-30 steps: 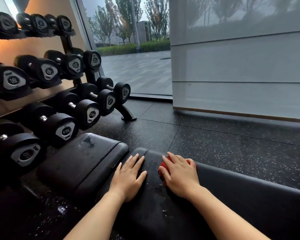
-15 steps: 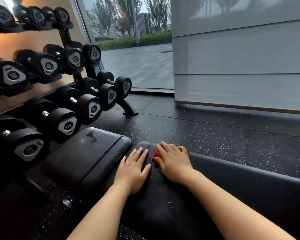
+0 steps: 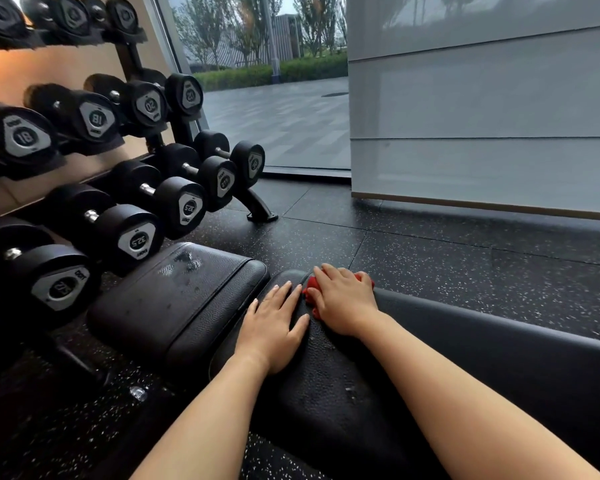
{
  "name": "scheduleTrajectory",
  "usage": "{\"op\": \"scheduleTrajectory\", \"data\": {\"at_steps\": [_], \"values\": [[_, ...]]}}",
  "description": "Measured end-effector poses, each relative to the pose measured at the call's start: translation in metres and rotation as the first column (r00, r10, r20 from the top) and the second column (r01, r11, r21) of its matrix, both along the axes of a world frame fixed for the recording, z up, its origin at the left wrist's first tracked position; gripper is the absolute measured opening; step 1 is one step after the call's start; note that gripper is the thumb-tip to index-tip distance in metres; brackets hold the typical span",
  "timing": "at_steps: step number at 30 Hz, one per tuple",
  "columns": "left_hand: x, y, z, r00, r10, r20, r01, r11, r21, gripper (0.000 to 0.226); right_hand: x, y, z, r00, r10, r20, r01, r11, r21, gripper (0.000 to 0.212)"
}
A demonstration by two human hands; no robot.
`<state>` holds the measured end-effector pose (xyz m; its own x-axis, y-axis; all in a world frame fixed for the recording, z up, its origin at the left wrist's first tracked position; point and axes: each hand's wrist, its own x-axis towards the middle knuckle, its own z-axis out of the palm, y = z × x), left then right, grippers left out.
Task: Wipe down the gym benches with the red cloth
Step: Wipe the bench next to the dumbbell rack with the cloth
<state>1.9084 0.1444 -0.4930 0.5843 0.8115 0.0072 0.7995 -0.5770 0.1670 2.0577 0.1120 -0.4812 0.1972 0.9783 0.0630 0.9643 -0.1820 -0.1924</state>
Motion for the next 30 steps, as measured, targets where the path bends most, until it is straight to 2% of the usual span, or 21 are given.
{"op": "scheduleTrajectory", "data": {"at_steps": [7, 9, 10, 14, 22, 30], "values": [[-0.004, -0.008, 0.0, 0.999, 0.036, 0.019, -0.036, 0.999, -0.027, 0.059, -0.012, -0.053, -0.002, 0.997, 0.07, 0.02, -0.07, 0.998, 0.002, 0.057], [-0.003, -0.007, 0.0, 0.998, 0.044, 0.043, -0.043, 0.998, -0.039, 0.057, -0.013, -0.057, -0.003, 0.998, 0.067, 0.019, -0.067, 0.998, -0.005, 0.065], [-0.003, -0.007, 0.0, 0.998, 0.045, 0.051, -0.043, 0.998, -0.039, 0.056, -0.013, -0.056, -0.003, 0.998, 0.063, 0.016, -0.063, 0.998, -0.007, 0.067], [-0.004, -0.004, -0.001, 0.996, 0.046, 0.079, -0.043, 0.998, -0.038, 0.054, -0.01, -0.031, -0.004, 0.999, 0.048, 0.02, -0.049, 0.999, 0.002, 0.056], [-0.004, 0.0, -0.004, 0.991, 0.045, 0.128, -0.044, 0.999, -0.009, 0.054, -0.01, 0.01, 0.0, 1.0, 0.004, 0.001, -0.004, 1.0, 0.002, 0.054], [-0.005, 0.0, -0.003, 0.981, 0.043, 0.189, -0.038, 0.999, -0.029, 0.052, -0.019, -0.06, 0.002, 0.992, 0.121, 0.02, -0.121, 0.992, -0.033, 0.06]]}}
